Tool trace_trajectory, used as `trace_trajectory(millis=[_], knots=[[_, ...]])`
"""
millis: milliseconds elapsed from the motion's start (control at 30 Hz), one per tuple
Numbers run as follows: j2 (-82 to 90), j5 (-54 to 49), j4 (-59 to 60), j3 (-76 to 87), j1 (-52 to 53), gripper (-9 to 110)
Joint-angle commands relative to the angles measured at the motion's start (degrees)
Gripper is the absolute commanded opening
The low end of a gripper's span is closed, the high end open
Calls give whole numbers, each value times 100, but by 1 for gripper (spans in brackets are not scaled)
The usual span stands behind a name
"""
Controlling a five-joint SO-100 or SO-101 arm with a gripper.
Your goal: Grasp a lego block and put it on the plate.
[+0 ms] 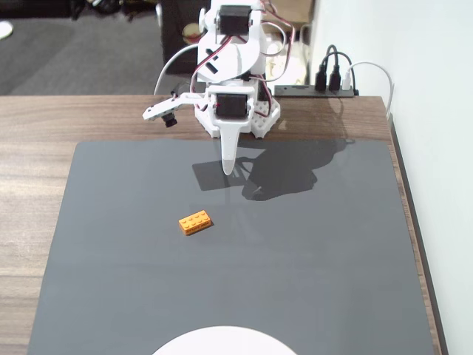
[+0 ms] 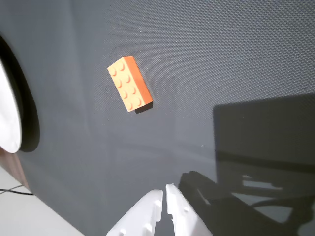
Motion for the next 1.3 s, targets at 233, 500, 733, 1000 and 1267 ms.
trace_trajectory(millis=[233,500,733,1000,1267], knots=[[325,-79,132,-97,-79,1],[325,-70,132,-97,-62,1],[325,-62,132,-97,-62,1],[325,-62,132,-97,-62,1],[325,-62,132,-97,-53,1]])
